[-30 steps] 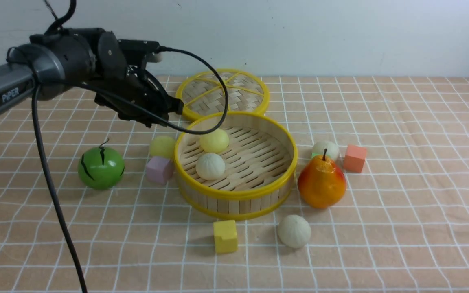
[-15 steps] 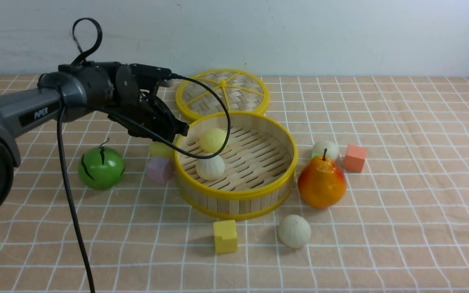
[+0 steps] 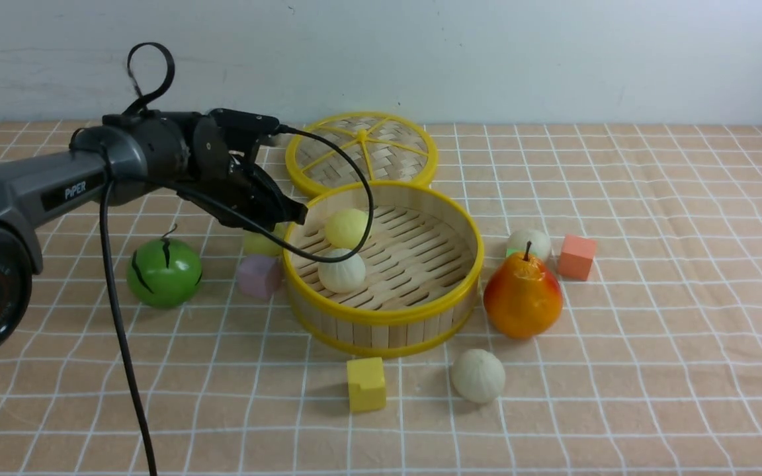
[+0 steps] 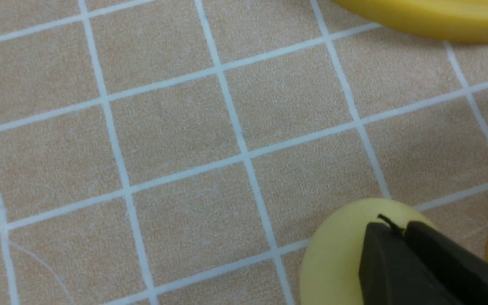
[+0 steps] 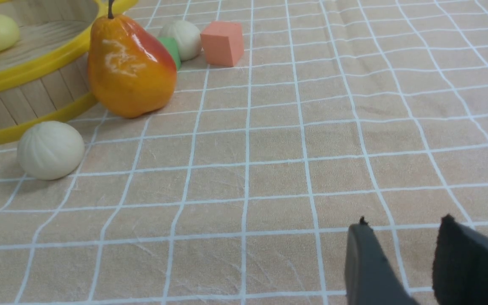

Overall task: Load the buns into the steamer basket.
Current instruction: Use the left arm to grab a steamed stuffed bun, then use the left arm to put the steamed stuffed bun into the steamer

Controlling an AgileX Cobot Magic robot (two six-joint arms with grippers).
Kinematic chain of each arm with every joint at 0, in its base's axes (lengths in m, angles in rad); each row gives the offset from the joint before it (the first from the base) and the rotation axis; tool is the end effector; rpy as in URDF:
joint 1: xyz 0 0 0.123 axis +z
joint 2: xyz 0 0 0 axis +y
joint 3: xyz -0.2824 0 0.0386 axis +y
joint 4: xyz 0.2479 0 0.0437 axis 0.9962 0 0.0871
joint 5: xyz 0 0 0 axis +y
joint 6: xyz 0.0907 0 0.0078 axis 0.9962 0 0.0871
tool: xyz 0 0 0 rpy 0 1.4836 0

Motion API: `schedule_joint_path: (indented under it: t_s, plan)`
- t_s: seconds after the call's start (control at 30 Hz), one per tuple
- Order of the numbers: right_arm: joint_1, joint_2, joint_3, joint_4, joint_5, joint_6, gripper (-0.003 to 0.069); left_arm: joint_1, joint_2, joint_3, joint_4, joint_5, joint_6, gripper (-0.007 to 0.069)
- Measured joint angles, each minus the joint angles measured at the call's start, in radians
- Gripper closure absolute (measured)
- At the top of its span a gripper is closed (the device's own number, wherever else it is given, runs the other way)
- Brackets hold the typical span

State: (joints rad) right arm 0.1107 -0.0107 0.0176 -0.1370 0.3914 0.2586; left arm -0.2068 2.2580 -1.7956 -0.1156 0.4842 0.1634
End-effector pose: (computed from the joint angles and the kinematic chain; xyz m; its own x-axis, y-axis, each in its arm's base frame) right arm 0.0522 0.0010 0.1729 -0.3065 0.0980 -0.9468 -0.0209 0.9938 0.1096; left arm 0.4979 -0.1095 0.1766 -0.7236 0.2140 -0.6562 0.2841 0.9588 -0.0006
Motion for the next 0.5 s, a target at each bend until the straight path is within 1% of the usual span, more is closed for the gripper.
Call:
schedule_joint_path:
  t_s: [0.17, 0.33, 0.4, 0.43, 0.5]
  plan:
    - [0.000, 0.000, 0.000, 0.000, 0.000, 0.000, 0.0420, -0.001, -0.039, -0.007, 0.018, 0.038, 0.000, 0.0638]
    - [0.000, 0.000, 0.000, 0.000, 0.000, 0.000, 0.0420, -0.037, -0.177, -0.011, 0.018, 0.081, 0.000, 0.0638]
    - [0.000, 0.000, 0.000, 0.000, 0.000, 0.000, 0.0420, -0.077, -0.241, -0.019, -0.015, 0.108, 0.030, 0.0638]
    - [0.000, 0.000, 0.000, 0.000, 0.000, 0.000, 0.0420, -0.081, -0.245, -0.019, -0.019, 0.111, 0.030, 0.0638]
    - [0.000, 0.000, 0.000, 0.000, 0.000, 0.000, 0.0420, -0.139, -0.269, -0.023, -0.093, 0.131, 0.086, 0.0638]
